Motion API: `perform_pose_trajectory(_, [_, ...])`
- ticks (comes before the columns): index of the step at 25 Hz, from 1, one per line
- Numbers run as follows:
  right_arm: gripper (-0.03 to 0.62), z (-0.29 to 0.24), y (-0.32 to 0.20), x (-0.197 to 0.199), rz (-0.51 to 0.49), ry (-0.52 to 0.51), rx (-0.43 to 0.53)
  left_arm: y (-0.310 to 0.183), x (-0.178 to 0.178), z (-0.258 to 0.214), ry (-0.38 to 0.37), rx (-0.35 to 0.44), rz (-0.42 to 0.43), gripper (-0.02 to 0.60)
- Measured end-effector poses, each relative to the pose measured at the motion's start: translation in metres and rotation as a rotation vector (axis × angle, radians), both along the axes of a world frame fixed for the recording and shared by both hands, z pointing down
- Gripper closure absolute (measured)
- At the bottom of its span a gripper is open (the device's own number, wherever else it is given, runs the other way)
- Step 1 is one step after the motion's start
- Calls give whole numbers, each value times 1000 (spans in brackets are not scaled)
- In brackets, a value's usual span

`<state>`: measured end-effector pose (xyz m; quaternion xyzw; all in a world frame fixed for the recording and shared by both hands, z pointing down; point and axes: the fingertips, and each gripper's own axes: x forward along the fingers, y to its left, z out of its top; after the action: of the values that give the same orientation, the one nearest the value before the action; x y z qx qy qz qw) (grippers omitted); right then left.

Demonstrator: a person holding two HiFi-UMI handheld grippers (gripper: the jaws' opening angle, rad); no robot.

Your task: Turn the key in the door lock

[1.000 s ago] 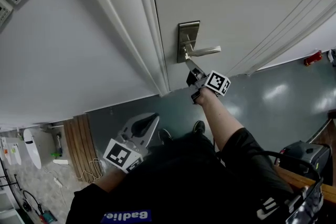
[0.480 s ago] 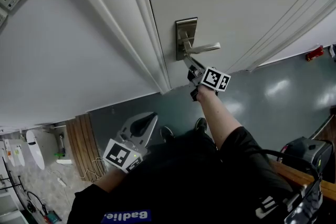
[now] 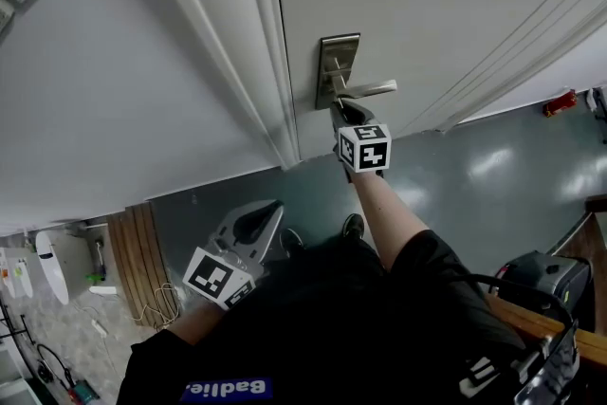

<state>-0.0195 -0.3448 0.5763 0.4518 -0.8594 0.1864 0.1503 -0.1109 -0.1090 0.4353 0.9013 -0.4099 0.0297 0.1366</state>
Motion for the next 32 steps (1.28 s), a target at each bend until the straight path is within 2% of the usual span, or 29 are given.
perform_pose_trajectory(6, [556,1,1,-3,-40,411,162,1,-8,1,27,0,6,588])
perform_pose_trajectory(14, [557,3,4,-4,-102,1030,467,5,-23,0,34,12,-1,589])
perform_pose_trajectory(18, [572,7,6,-6,-149,1245,597,7,-31,2,29,12,-6,588])
perform_pose_trajectory(24, [563,11,6,-3,-219,1459,715,8,-30,3,39,10,3,588])
perform_pose_trajectory(26, [561,10,5,-3,-235,1486,724,9,-27,4,50,6,12,588])
perform_pose_trajectory(28, [544,15,6,-3,-261,1456,676,10,-23,6,62,3,24,588])
perform_pose_trajectory(29, [523,17,9,-3,-272,1421,639,10,-21,6,68,3,30,588])
perform_pose_trajectory(32, [520,7,19,-1,-240,1279,566,14,-13,10,89,-5,54,588])
